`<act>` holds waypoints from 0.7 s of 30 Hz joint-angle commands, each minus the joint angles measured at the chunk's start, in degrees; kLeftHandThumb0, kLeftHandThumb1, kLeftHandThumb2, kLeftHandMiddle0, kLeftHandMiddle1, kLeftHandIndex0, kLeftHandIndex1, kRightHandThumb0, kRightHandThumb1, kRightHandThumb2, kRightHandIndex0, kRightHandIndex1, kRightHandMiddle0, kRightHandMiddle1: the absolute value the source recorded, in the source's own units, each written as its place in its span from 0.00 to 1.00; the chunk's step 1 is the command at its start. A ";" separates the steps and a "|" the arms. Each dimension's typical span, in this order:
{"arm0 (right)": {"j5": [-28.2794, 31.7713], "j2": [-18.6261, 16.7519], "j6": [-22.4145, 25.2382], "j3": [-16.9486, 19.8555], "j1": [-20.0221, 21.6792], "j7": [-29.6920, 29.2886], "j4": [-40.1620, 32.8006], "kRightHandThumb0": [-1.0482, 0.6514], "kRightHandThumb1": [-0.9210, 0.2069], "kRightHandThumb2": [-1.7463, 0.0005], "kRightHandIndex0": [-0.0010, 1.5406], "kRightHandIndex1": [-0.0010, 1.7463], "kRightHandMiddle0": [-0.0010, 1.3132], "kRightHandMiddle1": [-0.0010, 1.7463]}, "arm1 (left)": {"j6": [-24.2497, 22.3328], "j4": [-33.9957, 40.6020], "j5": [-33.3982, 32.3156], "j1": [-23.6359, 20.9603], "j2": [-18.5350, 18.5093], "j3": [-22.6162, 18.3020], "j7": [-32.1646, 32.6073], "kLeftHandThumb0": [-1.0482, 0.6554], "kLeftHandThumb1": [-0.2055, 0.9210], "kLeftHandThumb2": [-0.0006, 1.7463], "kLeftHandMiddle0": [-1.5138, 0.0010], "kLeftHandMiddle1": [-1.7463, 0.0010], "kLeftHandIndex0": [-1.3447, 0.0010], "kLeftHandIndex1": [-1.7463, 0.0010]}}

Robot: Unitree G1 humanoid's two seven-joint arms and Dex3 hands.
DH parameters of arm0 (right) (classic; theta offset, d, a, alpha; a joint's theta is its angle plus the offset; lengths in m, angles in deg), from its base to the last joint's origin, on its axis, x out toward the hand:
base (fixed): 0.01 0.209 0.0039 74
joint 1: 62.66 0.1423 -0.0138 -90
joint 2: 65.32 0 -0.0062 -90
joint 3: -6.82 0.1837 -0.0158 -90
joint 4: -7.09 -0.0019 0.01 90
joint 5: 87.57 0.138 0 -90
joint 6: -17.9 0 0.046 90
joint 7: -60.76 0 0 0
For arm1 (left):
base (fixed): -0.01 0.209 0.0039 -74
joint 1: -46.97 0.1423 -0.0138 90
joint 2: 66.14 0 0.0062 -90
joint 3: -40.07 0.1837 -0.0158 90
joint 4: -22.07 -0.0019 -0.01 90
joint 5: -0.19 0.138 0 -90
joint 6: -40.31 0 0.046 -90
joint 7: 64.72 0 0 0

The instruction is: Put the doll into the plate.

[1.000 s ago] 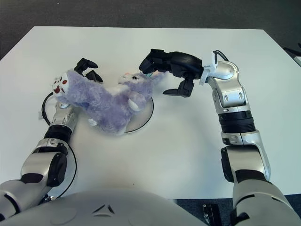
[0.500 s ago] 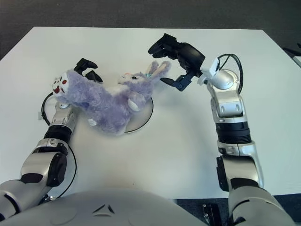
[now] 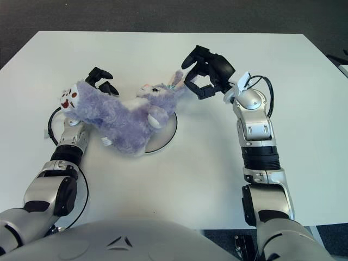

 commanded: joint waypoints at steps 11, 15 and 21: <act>9.09 -4.88 -4.10 5.27 -0.46 1.57 9.57 0.61 0.52 0.25 0.41 0.99 0.25 1.00 | -2.19 -0.55 0.24 3.79 0.02 0.15 -0.10 0.61 0.45 0.76 0.54 0.05 0.73 0.00; 10.90 -6.19 -5.00 6.42 -0.28 1.88 11.40 0.61 0.51 0.26 0.40 1.00 0.25 1.00 | -2.31 -0.09 0.04 4.23 0.13 0.07 -0.11 0.61 0.45 0.76 0.54 0.05 0.73 0.00; 14.04 -8.02 -5.58 8.36 0.48 2.74 15.70 0.61 0.52 0.25 0.40 1.00 0.27 1.00 | -1.53 1.37 0.08 5.31 0.95 -0.08 0.96 0.61 0.44 0.77 0.63 0.01 0.65 0.00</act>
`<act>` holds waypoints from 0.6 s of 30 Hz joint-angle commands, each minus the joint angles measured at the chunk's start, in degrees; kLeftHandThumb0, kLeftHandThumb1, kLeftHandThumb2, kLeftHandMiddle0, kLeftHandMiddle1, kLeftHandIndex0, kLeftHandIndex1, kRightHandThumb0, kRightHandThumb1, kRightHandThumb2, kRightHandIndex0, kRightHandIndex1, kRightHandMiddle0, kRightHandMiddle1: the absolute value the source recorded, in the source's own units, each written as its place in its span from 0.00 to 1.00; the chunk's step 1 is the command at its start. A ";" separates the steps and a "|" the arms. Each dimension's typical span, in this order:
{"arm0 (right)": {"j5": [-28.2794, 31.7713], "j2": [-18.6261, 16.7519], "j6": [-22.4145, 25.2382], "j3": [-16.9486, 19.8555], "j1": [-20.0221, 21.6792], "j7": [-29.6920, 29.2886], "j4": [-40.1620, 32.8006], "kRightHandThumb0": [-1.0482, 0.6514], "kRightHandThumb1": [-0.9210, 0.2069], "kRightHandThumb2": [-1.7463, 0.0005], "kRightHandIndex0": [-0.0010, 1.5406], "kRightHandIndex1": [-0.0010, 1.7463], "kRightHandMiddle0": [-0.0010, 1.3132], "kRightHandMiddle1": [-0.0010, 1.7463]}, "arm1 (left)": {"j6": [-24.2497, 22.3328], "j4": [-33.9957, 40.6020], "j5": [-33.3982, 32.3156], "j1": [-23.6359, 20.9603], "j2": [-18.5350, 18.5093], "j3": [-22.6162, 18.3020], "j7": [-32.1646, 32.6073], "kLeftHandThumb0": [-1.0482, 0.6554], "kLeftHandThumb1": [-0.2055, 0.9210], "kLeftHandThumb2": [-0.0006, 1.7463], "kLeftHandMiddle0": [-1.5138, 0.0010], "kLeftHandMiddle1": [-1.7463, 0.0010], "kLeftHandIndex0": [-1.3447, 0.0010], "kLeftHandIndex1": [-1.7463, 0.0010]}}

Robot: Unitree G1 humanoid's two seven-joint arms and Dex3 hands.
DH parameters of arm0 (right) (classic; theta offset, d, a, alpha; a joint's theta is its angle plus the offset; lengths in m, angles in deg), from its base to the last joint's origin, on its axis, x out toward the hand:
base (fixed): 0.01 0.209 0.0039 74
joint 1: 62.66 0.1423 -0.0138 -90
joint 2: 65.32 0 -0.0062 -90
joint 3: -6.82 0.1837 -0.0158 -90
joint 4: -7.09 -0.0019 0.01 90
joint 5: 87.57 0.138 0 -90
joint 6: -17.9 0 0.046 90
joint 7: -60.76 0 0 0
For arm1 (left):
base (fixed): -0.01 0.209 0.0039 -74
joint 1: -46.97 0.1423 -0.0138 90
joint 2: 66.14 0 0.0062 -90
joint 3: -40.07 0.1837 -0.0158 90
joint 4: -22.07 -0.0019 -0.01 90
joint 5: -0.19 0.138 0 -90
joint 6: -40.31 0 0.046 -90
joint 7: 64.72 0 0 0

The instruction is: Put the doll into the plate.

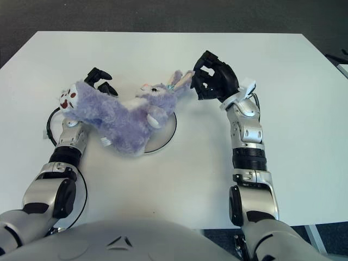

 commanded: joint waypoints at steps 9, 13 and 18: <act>6.47 -4.91 0.24 5.13 1.62 -2.37 5.78 0.61 0.54 0.24 0.39 0.97 0.33 1.00 | 0.31 0.96 0.88 5.23 2.08 -0.33 3.99 0.61 0.46 0.76 0.67 0.00 0.64 0.00; 6.31 -6.32 0.77 5.97 1.64 -5.91 6.68 0.61 0.58 0.23 0.40 0.95 0.37 1.00 | 0.47 1.66 1.08 5.60 2.62 -0.74 5.62 0.61 0.48 0.75 0.68 0.00 0.65 0.00; 4.24 -7.00 1.41 5.96 1.29 -10.76 7.00 0.61 0.65 0.17 0.44 0.95 0.42 1.00 | 0.01 2.58 1.46 6.03 3.22 -1.06 7.81 0.61 0.50 0.74 0.69 0.00 0.66 0.00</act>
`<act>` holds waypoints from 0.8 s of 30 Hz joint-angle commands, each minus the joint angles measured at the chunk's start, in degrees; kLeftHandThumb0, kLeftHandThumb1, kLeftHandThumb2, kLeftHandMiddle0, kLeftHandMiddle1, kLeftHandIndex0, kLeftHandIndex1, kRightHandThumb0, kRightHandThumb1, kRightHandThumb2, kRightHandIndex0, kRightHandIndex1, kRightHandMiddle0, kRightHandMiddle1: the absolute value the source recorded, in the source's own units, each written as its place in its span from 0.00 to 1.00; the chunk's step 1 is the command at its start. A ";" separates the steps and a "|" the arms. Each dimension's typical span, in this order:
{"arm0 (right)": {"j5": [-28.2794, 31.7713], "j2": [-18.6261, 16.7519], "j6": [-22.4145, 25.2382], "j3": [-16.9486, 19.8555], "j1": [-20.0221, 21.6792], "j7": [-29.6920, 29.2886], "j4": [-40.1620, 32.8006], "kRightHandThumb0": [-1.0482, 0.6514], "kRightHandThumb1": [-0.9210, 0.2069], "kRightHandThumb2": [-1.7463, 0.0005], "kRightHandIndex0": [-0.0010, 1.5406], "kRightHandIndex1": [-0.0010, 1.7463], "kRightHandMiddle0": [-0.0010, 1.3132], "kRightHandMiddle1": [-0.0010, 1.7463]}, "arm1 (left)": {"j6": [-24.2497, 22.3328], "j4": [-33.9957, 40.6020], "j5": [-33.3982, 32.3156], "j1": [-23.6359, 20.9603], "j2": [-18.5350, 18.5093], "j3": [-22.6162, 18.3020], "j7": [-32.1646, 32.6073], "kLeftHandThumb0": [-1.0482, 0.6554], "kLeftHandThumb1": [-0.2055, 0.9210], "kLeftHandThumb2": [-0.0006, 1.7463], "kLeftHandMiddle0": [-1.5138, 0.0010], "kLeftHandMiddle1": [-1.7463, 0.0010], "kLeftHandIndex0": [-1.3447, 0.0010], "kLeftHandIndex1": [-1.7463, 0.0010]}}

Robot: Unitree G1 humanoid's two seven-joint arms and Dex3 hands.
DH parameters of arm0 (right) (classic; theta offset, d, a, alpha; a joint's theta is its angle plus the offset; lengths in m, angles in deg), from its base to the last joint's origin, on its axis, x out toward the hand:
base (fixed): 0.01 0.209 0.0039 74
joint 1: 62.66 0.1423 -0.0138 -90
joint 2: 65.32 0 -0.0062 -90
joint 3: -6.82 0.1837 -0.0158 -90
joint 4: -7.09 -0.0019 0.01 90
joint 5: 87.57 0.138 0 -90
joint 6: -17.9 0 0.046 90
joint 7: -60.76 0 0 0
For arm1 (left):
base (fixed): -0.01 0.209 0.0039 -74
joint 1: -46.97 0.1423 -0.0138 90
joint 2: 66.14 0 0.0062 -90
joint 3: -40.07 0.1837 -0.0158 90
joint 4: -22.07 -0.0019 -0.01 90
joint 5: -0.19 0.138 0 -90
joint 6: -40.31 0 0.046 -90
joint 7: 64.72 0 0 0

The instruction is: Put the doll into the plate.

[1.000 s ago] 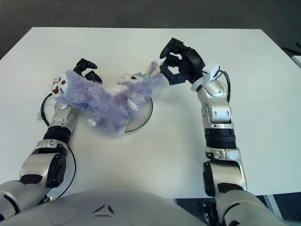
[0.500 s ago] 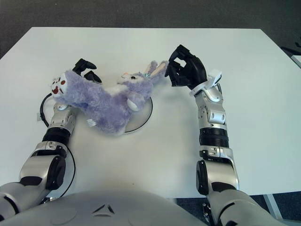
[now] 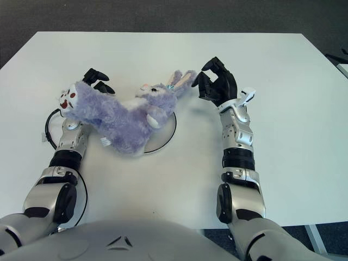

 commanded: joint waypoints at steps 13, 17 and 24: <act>-10.44 -1.42 -9.55 -0.75 -1.08 -12.76 8.32 0.61 0.75 0.11 0.53 0.93 0.45 1.00 | 0.34 -2.39 0.41 3.66 1.42 -0.92 4.09 0.61 0.51 0.73 0.69 0.00 0.66 0.00; -11.50 -1.62 -12.41 -0.68 -0.78 -14.35 11.00 0.61 0.78 0.09 0.54 0.94 0.46 1.00 | 0.30 -2.49 0.41 3.56 1.41 -1.18 4.62 0.61 0.50 0.73 0.69 0.00 0.66 0.00; -13.72 -1.60 -17.42 -1.03 -0.32 -16.47 15.71 0.61 0.80 0.07 0.56 0.95 0.47 1.00 | -0.36 -2.25 1.25 3.58 1.29 -1.33 6.74 0.61 0.50 0.74 0.69 0.00 0.66 0.00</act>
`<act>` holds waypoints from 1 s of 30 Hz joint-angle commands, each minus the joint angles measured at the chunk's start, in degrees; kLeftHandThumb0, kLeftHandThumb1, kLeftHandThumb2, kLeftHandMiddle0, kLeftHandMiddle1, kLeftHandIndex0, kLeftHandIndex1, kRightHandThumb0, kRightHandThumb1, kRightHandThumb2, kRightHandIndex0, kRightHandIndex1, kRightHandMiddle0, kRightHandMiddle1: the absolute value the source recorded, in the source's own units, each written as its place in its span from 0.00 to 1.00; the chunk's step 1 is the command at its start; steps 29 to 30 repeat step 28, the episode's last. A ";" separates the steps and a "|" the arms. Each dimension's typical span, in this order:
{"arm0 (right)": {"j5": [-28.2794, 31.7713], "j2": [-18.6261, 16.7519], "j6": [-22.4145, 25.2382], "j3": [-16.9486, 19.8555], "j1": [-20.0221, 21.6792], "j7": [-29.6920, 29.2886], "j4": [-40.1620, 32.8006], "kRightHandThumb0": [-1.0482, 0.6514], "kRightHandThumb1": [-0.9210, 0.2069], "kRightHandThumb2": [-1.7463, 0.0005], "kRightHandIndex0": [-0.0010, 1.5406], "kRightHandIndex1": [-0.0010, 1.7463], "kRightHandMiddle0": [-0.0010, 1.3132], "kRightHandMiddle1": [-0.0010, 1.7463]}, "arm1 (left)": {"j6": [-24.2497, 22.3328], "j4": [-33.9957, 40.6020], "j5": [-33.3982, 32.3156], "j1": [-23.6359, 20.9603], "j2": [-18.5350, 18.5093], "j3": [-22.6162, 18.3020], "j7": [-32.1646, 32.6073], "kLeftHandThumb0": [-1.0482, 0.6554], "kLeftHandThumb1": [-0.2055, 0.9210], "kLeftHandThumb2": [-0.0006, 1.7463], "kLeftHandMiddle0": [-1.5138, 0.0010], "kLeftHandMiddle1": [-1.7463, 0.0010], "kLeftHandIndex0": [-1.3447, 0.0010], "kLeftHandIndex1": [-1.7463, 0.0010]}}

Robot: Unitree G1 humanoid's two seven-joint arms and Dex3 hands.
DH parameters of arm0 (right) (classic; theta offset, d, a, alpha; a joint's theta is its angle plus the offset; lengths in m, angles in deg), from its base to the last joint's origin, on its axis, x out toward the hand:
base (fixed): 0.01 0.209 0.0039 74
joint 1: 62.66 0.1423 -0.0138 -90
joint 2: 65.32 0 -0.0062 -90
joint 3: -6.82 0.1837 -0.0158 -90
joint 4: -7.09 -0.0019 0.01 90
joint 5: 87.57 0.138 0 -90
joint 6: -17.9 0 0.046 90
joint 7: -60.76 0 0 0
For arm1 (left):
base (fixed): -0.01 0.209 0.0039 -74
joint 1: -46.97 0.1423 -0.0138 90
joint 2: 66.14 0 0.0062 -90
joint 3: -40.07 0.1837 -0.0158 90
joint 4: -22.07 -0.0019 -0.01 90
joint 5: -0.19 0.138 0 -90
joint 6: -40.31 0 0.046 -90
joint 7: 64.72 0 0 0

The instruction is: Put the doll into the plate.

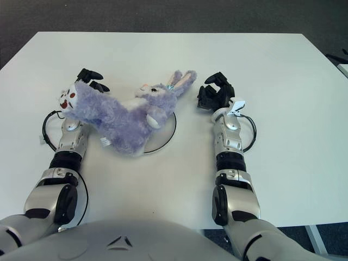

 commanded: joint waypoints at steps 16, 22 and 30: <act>-7.07 0.94 -3.07 -3.86 -0.67 -4.12 5.30 0.61 0.80 0.06 0.55 0.96 0.46 1.00 | -1.39 -2.10 0.33 3.27 1.02 -0.99 3.77 0.61 0.49 0.74 0.68 0.00 0.65 0.00; -11.23 2.67 -1.56 -6.48 -1.04 -5.69 5.37 0.61 0.81 0.05 0.55 0.99 0.47 1.00 | -0.81 -2.81 0.81 3.04 0.74 -0.91 3.74 0.61 0.48 0.75 0.68 0.00 0.64 0.00; -14.18 4.12 -2.79 -8.35 -1.22 -6.82 6.47 0.61 0.87 0.01 0.58 1.00 0.51 0.98 | -0.89 -3.14 1.22 2.96 0.44 -0.61 3.75 0.61 0.47 0.76 0.67 0.00 0.64 0.00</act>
